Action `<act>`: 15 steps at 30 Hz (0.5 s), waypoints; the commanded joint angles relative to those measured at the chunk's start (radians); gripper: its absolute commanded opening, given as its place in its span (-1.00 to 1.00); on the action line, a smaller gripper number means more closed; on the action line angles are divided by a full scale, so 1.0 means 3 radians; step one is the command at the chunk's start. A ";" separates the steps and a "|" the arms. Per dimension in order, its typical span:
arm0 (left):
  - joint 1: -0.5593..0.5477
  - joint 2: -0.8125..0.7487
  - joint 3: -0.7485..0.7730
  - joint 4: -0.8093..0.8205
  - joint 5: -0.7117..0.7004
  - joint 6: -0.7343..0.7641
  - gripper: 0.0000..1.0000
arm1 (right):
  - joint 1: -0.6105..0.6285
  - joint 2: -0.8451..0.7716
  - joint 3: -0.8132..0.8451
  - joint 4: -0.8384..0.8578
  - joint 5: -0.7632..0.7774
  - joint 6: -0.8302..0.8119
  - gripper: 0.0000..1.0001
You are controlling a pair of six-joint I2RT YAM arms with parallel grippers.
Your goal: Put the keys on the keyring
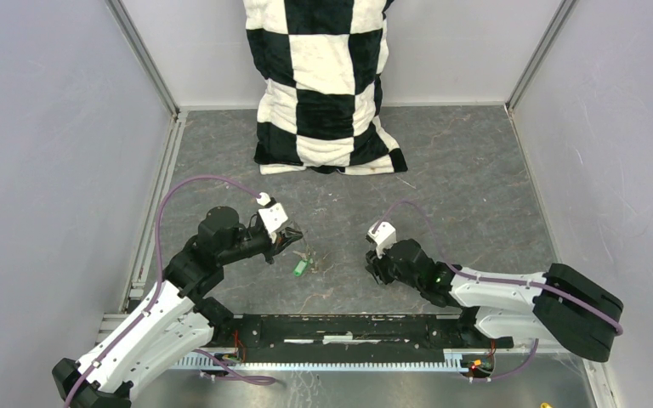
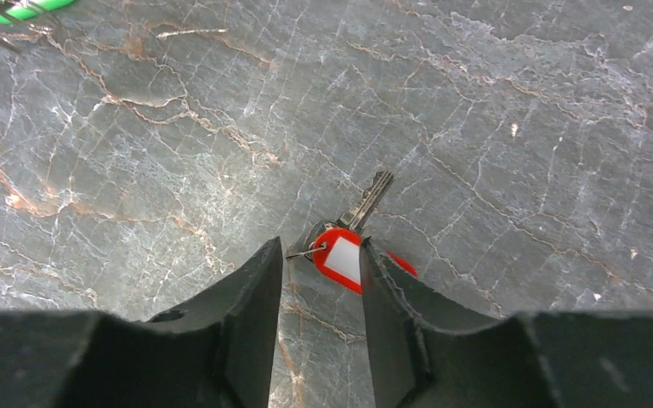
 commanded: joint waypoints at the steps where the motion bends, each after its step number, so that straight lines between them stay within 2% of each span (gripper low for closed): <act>1: -0.0004 -0.0010 0.0129 0.0187 0.0072 -0.0076 -0.96 | 0.0059 0.0126 0.0088 0.0298 0.0079 0.0042 -0.19; 8: -0.0004 -0.0010 0.0115 0.0208 0.0058 -0.0069 -0.96 | 0.0080 0.0261 0.0084 0.0414 0.0069 0.0009 -0.50; 13: -0.0005 -0.0015 0.0104 0.0189 0.0048 -0.0059 -0.96 | 0.0082 0.0326 0.0129 0.0411 0.0080 -0.0045 -0.94; 15: -0.0004 -0.0015 0.0110 0.0176 0.0043 -0.0052 -0.96 | 0.0082 0.0285 0.0132 0.0374 0.0093 -0.0051 -0.99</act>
